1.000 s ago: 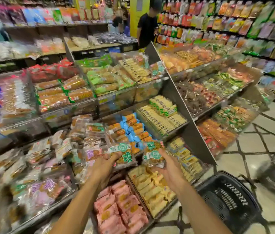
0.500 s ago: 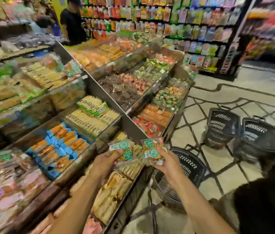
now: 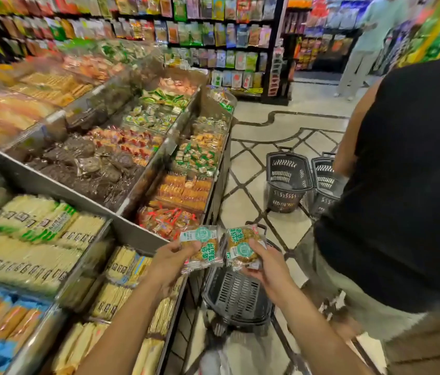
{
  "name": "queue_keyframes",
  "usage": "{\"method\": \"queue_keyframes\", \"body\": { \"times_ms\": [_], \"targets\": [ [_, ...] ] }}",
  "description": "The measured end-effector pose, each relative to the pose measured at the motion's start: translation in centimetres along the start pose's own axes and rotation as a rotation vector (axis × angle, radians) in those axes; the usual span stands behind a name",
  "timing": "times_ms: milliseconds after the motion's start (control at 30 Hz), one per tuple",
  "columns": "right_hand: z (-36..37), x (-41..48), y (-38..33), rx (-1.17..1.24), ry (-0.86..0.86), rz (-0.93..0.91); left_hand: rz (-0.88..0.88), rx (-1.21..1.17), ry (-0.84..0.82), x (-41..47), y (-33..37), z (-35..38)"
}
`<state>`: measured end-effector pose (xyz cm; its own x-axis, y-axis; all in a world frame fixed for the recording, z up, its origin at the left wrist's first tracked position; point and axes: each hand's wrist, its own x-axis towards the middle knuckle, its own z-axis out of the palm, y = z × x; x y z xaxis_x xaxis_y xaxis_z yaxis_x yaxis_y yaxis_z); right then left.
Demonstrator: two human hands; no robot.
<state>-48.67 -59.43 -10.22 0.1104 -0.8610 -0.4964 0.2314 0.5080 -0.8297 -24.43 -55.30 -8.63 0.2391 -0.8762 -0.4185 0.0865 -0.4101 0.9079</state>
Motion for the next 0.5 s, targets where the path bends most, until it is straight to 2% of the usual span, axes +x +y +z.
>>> {"method": "queue_keyframes", "body": {
  "times_ms": [100,233,500],
  "targets": [
    [-1.1,2.2,-0.4,0.026,0.069,0.008,0.012,-0.014,-0.090,4.3,0.4,1.6],
    [-2.9,4.7,-0.1,0.070,0.205,0.015,-0.057,-0.015,-0.126,8.8,-0.2,4.3],
    [-7.5,11.2,4.3,0.098,0.347,0.061,-0.204,-0.067,-0.180,15.9,-4.7,9.8]
  ]
}}
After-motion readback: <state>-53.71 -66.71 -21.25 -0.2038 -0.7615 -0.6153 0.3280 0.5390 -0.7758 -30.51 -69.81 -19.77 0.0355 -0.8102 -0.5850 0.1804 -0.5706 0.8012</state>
